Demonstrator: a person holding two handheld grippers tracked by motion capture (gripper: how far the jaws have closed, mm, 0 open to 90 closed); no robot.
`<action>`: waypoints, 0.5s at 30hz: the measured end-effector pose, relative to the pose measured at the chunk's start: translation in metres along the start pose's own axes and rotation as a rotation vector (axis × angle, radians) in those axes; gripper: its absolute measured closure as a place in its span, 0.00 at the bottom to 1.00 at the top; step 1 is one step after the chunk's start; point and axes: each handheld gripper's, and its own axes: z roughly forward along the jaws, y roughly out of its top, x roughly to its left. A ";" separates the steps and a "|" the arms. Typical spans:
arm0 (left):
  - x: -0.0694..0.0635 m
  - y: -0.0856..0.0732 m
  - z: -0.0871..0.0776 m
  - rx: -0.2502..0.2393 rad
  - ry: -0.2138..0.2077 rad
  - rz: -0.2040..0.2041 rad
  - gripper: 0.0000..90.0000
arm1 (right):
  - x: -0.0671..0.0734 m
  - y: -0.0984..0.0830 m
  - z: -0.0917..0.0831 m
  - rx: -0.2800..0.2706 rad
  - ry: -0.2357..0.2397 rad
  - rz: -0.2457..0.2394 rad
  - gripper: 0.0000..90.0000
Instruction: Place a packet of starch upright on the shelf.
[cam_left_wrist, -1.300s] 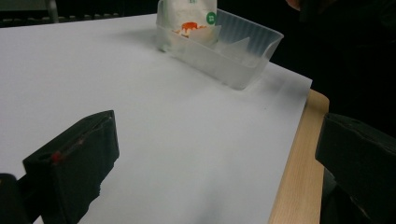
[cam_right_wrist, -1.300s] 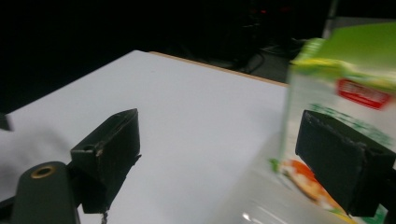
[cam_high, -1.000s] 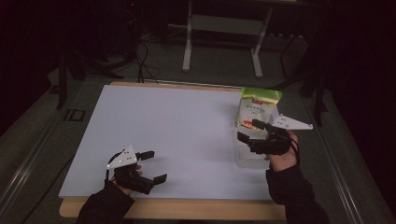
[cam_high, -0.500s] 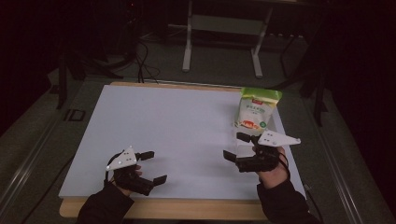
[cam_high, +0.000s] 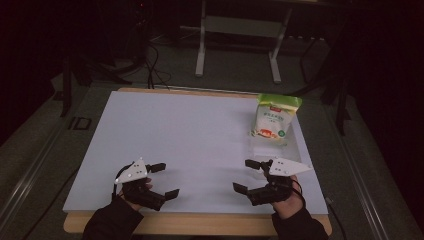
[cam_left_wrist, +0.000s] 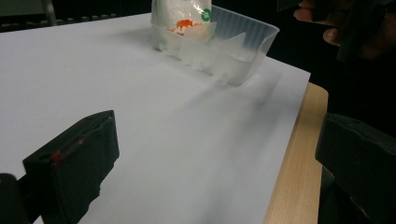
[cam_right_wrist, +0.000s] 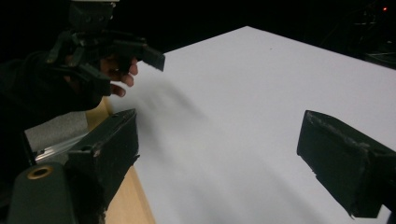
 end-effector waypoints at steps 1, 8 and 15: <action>0.000 0.000 0.000 0.001 0.000 0.000 0.00 | 0.001 -0.002 0.000 -0.001 -0.003 0.001 0.14; 0.000 0.000 -0.001 -0.002 0.001 0.005 0.00 | 0.003 -0.012 -0.008 0.012 -0.042 -0.006 0.14; -0.001 0.000 -0.001 0.004 0.001 0.010 0.00 | 0.001 -0.023 -0.018 0.016 -0.086 -0.002 0.14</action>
